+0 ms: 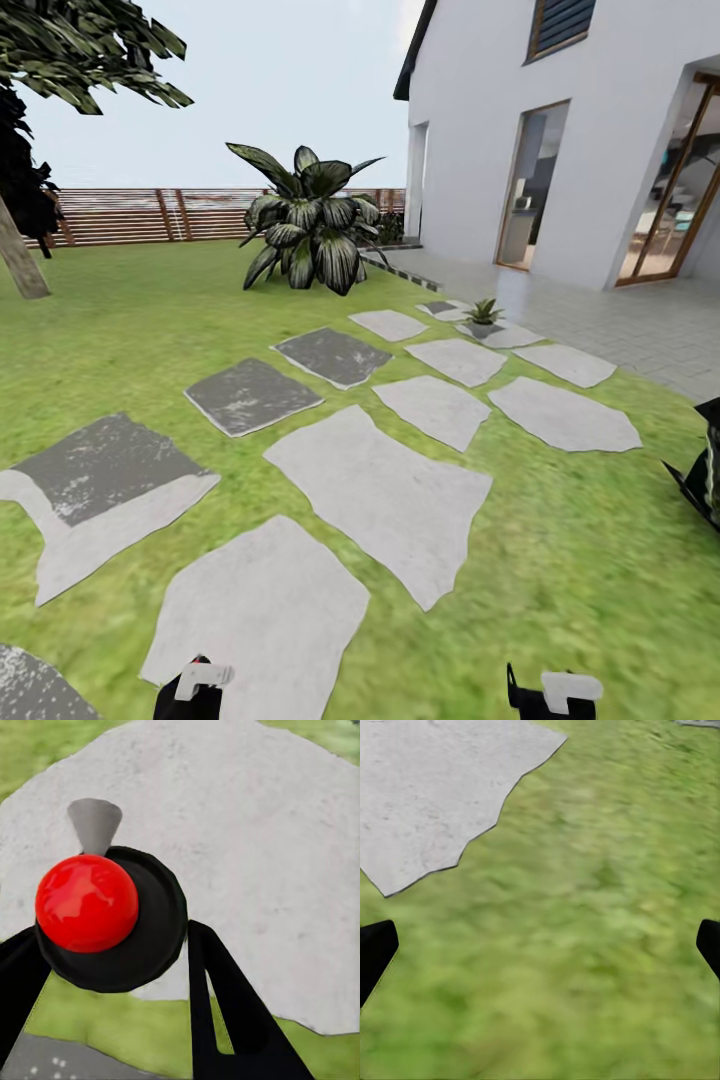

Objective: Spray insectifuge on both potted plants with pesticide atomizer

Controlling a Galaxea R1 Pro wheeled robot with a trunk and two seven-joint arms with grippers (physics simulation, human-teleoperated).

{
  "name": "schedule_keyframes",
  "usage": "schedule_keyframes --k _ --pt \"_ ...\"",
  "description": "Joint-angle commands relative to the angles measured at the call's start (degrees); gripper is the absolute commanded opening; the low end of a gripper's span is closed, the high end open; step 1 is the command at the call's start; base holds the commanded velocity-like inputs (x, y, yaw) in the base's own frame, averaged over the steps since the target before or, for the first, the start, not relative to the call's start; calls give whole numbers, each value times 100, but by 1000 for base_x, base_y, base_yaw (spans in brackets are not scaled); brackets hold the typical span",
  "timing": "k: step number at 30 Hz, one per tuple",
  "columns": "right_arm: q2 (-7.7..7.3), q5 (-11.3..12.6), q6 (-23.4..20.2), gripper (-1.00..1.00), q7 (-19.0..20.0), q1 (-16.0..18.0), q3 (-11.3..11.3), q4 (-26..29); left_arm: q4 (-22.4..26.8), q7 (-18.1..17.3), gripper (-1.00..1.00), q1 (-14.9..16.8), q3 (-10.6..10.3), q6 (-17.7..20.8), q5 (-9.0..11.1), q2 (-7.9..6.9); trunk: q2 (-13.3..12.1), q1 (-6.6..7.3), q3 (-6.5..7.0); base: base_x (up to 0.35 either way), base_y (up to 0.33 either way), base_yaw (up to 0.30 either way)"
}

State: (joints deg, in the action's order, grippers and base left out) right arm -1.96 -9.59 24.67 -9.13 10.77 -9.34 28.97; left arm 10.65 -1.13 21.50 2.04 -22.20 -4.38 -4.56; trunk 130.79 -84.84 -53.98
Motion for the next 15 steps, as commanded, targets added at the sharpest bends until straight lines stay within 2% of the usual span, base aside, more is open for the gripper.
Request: schedule_keyframes --k 1,9,15 --pt "2 -61 12 100 -27 4 -16 -5 -4 -11 -100 3 25 -19 -45 0 2 -2 -5 337 0 0" --pt "2 -61 12 100 -27 4 -16 -8 -6 -10 -100 3 25 -18 -45 1 2 -2 -5 337 0 0" --pt "2 -61 12 100 -27 4 -9 -254 -4 -10 -100 3 25 -20 -45 1 2 -2 -5 337 0 0"
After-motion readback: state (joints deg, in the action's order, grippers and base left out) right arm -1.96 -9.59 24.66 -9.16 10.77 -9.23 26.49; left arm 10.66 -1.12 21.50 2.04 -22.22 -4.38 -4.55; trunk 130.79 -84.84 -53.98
